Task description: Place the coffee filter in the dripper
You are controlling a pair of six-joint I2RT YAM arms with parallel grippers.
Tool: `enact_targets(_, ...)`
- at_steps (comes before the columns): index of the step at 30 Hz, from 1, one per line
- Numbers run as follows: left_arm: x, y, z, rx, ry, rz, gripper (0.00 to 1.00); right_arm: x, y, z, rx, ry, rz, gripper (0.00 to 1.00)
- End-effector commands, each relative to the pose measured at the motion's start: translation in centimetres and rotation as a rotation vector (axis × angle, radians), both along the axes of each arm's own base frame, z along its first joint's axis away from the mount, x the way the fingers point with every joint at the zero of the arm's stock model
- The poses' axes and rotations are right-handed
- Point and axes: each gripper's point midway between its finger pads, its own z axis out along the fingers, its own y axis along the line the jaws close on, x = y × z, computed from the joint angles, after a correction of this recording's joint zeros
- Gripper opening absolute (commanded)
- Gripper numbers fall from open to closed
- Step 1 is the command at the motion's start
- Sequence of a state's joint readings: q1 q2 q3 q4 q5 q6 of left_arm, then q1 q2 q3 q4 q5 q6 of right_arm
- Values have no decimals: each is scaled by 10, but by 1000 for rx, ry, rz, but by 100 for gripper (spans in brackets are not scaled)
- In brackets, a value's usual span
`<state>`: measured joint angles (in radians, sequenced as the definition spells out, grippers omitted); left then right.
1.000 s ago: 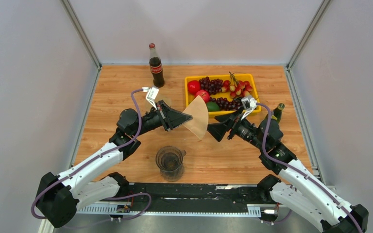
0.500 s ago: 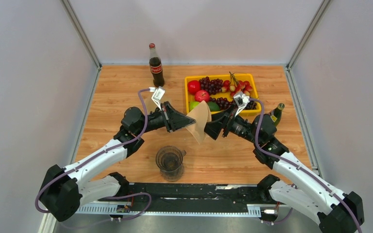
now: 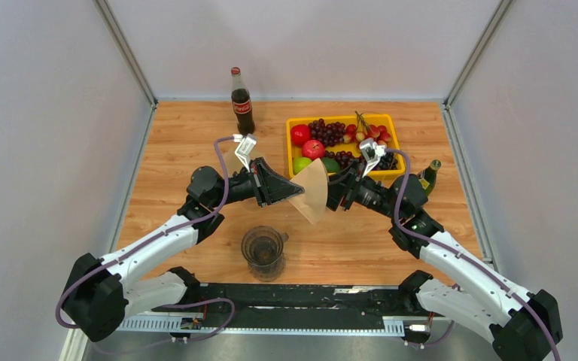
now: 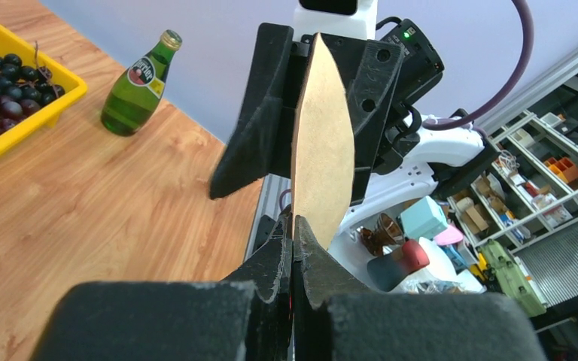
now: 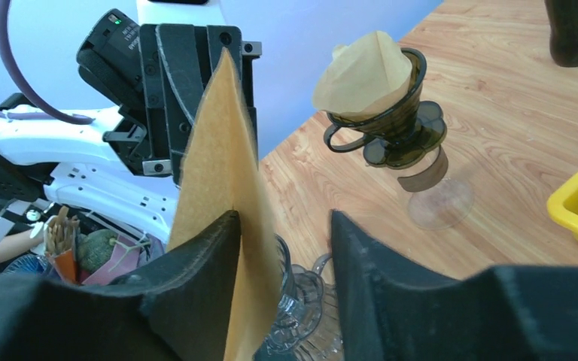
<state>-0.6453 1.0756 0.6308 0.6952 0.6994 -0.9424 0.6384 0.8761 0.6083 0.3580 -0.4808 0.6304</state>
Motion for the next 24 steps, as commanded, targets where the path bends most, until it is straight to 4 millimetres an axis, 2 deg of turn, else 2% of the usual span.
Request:
enact_targets(1, -5, 0, 21, -47, -57, -31, 0, -9, 3, 37, 80, -79, 53, 45)
enact_targets(6, 0, -3, 20, -43, -43, -21, 0, -19, 4, 42, 89, -99, 99, 31)
enact_targets(11, 5, -6, 17, -37, -21, -20, 0, -27, 2, 47, 111, -124, 118, 0)
enact_targets(16, 5, -8, 18, -39, -17, -31, 2, -21, 0, 45, 100, -117, 83, 0)
enact_targets(20, 6, -8, 17, -36, -11, -28, 10, -19, 0, 45, 97, -107, 75, 0)
enact_targets(21, 7, -8, 16, -34, -8, -26, 15, -16, -1, 44, 93, -99, 61, 0)
enact_targets(24, 8, -8, 17, -30, -4, -22, 21, -3, -7, 40, 57, -67, -30, 0)
